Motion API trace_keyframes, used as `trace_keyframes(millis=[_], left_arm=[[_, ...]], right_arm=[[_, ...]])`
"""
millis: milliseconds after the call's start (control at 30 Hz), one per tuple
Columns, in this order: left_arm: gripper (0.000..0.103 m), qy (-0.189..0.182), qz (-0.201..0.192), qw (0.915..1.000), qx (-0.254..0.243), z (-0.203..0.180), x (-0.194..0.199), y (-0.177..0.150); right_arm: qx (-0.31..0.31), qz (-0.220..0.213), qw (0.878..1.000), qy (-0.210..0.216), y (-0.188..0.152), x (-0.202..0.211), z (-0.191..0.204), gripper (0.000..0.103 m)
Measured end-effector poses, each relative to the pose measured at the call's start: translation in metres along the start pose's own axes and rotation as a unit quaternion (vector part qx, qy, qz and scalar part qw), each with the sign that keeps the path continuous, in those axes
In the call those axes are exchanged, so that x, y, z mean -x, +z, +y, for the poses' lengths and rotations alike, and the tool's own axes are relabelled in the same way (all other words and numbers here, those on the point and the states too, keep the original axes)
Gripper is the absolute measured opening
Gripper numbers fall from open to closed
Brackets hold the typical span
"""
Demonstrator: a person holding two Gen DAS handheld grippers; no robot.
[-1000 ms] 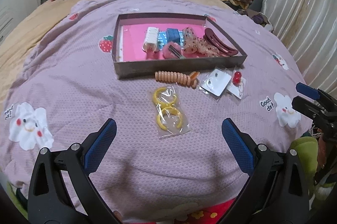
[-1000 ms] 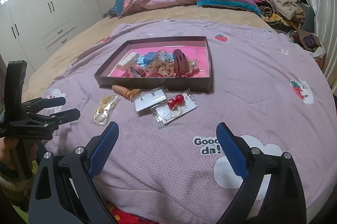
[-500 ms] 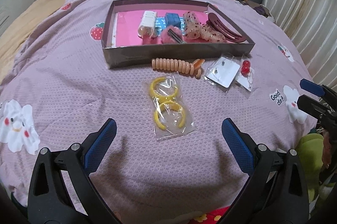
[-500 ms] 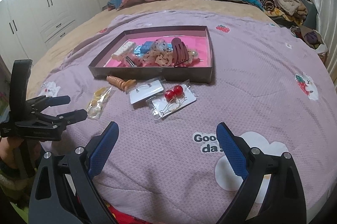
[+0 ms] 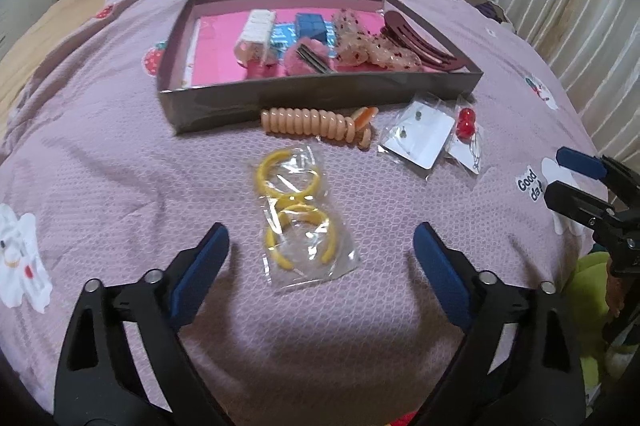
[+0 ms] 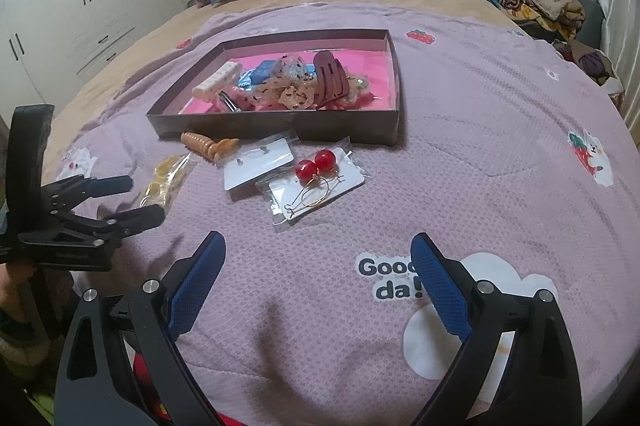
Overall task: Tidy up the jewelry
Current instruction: 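Move left tool toward yellow hair-tie bag while right tool approaches white earring card, then close left tool on yellow hair-tie bag while right tool grasps white stud-earring card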
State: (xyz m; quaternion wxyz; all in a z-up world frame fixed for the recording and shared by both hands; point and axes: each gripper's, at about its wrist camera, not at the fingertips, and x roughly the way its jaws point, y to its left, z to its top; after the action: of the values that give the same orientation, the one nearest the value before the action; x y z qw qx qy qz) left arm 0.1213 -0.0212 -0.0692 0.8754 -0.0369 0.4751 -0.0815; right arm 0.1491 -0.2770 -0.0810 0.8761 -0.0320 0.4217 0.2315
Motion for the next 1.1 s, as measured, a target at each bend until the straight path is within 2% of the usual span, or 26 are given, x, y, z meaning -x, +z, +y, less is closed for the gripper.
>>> trace_keyframes(millis=[100,167,267,467,900,1100], left_arm=[[0.073,0.000,0.011,0.9999,-0.001,-0.001,-0.010,0.000],[0.072,0.005,0.015,0.9999,-0.003,0.000,-0.015,-0.001],[0.064,0.010,0.015,0.9998,-0.003,0.003,-0.018,-0.001],[0.044,0.011,0.013,0.9999,0.003,0.013,-0.017,0.002],[0.040,0.007,0.010,0.9996,0.026,0.031,-0.006,-0.001],[0.039,0.008,0.003,0.9992,0.040,0.043,0.002,0.000]], right_arm=[[0.005,0.004,1.000,-0.006,0.003,-0.006,-0.001,0.093],[0.010,0.004,1.000,-0.007,0.005,-0.009,0.000,0.093],[0.023,0.005,1.000,-0.007,0.010,-0.014,0.004,0.093],[0.052,0.011,0.999,-0.001,0.022,-0.028,0.016,0.093],[0.124,0.045,0.991,0.005,0.050,-0.074,0.047,0.093],[0.176,0.061,0.983,-0.005,0.058,-0.095,0.063,0.096]])
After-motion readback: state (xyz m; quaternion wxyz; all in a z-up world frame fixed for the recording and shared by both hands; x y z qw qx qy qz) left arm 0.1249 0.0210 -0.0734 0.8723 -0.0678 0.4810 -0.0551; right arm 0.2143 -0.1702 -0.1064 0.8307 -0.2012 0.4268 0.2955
